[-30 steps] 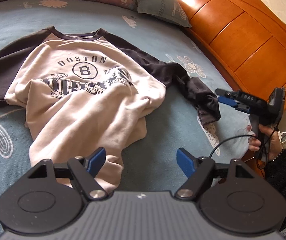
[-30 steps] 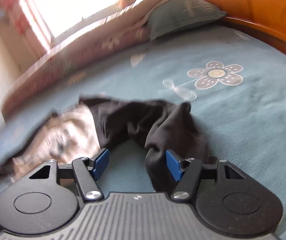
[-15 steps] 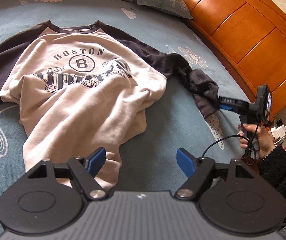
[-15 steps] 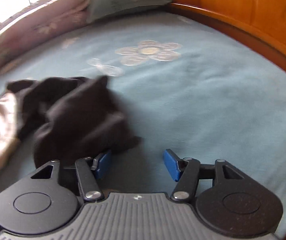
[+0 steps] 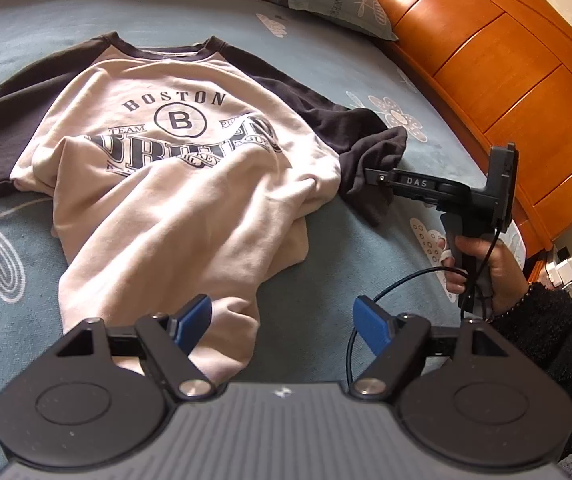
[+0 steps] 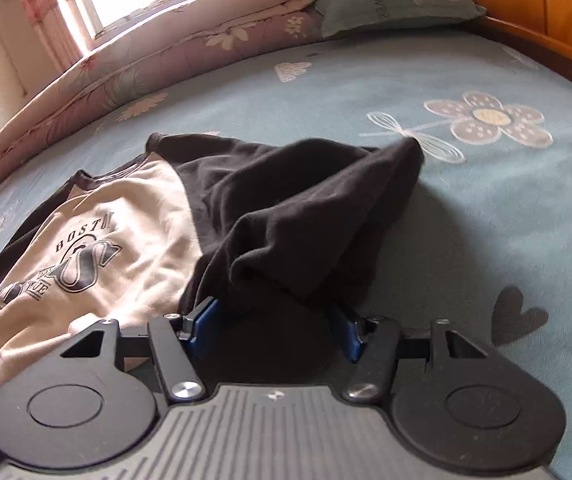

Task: Fold clothes
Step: 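Pull the dark sleeve straight away from the body with the right gripper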

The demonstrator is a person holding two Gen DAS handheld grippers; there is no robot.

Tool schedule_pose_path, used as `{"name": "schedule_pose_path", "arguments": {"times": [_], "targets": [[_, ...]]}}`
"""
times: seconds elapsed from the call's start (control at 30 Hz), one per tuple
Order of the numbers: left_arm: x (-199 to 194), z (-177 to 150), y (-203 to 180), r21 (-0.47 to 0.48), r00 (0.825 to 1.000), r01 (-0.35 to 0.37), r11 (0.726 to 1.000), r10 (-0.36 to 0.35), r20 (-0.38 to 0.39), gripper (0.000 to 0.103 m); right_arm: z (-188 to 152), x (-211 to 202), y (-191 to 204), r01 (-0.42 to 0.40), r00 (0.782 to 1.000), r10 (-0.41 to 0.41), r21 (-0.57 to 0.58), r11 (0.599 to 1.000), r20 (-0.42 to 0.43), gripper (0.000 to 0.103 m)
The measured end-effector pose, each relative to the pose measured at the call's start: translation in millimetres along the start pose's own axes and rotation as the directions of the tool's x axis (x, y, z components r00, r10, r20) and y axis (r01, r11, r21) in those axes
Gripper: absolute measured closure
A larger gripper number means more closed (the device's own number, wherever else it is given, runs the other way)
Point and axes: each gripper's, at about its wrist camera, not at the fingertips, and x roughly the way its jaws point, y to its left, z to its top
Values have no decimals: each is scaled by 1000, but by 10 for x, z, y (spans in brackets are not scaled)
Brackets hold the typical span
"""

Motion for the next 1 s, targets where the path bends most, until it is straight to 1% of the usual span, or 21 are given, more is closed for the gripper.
{"name": "schedule_pose_path", "arguments": {"times": [0.07,0.13,0.27,0.33,0.37,0.43,0.47,0.53,0.57,0.6,0.63,0.73,0.77,0.83,0.87,0.9,0.93,0.97,1.0], "targets": [[12,-1,-4,1,1000,5,1000,-5,-2,25,-28,-36,-43,-13,1000,13,24,1000,5,39],[24,-1,-12,4,1000,11,1000,-11,-3,25,-48,-99,-29,-36,999,36,-1,999,-6,39],[71,-6,-21,2,1000,11,1000,-11,-11,25,-109,-241,-24,-125,992,125,-60,990,-12,39],[94,-14,-35,5,1000,7,1000,-7,-18,25,-122,-236,-57,-170,985,171,-51,984,0,39],[100,-18,-45,8,1000,7,1000,-6,-21,25,-121,-183,-100,-189,982,189,-27,982,2,39],[96,-28,-57,9,1000,8,1000,-8,-25,25,-120,-14,-238,-238,971,238,54,970,1,38],[88,-32,-60,9,1000,8,1000,-8,-25,25,-122,48,-332,-279,960,279,110,954,19,38],[74,-35,-52,7,1000,8,1000,-8,-25,25,-124,126,-601,-376,925,372,279,883,69,43],[73,-35,-41,4,1000,7,1000,-7,-25,25,-128,140,-697,-401,914,398,338,852,79,49],[76,-35,-29,0,1000,5,1000,-5,-25,25,-133,135,-753,-413,907,414,371,832,81,51],[78,-34,-17,-4,1000,4,1000,-4,-25,25,-141,127,-770,-422,901,427,378,824,76,51],[129,-25,-7,-14,999,-5,1000,5,-36,25,-184,137,-687,-439,892,450,313,843,40,51],[138,-26,-24,-10,999,-5,1000,5,-38,25,-191,151,-708,-449,887,460,320,834,44,52],[143,-31,-64,5,999,4,1000,-3,-41,25,-198,193,-810,-464,874,484,367,806,40,64],[142,-37,-77,10,999,12,1000,-12,-41,25,-211,206,-858,-468,868,495,383,797,30,72],[144,-43,-80,12,999,19,1000,-18,-42,25,-238,207,-894,-476,859,511,394,786,20,76],[148,-48,-77,11,999,23,1000,-23,-43,24,-275,198,-911,-485,852,523,394,781,12,77],[158,-52,-68,8,999,23,1000,-22,-45,24,-308,186,-908,-485,853,522,383,786,9,82],[172,-56,-55,3,999,15,1000,-15,-49,24,-332,176,-898,-481,858,514,373,794,11,85]]}}
